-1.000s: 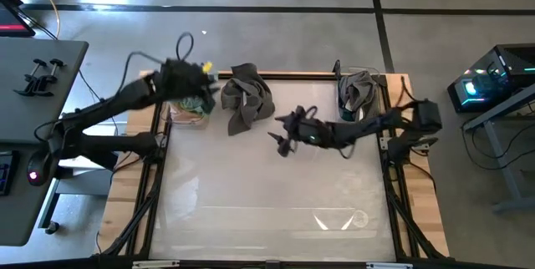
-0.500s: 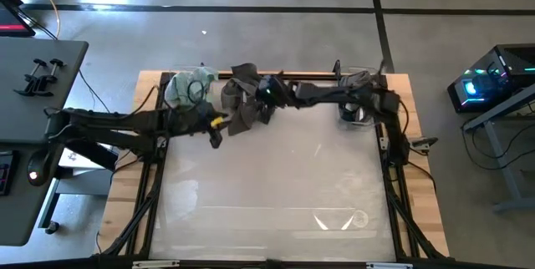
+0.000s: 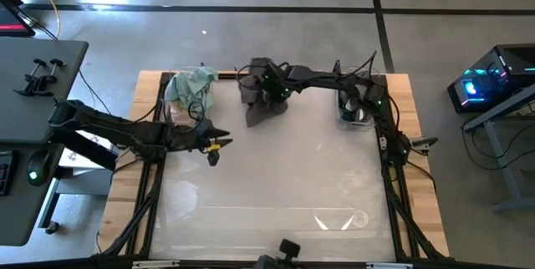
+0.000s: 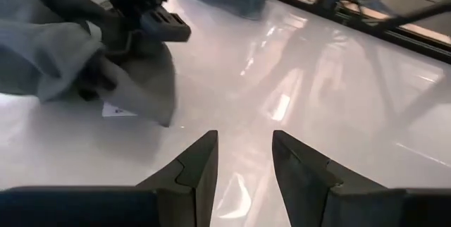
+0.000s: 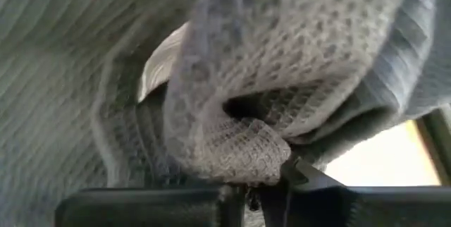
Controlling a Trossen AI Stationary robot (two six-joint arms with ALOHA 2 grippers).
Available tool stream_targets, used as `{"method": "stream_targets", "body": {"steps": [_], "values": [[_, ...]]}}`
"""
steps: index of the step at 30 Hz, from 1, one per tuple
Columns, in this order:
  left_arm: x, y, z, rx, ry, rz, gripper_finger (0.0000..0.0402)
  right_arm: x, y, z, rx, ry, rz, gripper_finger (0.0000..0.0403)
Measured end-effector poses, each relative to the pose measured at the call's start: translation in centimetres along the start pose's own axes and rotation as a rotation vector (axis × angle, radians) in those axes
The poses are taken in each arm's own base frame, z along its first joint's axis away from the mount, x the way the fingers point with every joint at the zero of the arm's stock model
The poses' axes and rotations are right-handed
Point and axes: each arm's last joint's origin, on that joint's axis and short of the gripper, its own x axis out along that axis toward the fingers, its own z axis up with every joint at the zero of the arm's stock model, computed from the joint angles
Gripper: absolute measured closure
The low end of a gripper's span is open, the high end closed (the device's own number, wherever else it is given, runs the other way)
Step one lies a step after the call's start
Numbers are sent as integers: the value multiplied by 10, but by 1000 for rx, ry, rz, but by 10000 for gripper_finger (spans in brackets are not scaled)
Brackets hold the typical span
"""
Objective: Sort towels by color in basket
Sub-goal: Put the dark gray towel into the right transparent bin
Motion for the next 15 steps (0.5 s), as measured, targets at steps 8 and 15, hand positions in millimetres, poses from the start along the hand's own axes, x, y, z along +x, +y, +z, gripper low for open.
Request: {"method": "stream_targets", "body": {"steps": [8,15], "values": [[-9,-16,-7,10,-29,-11,280,-47,59,-35,-116,173,42,397],[-12,-20,-7,33,-56,-3,280,-113,135,-93,-205,255,76,388]]}}
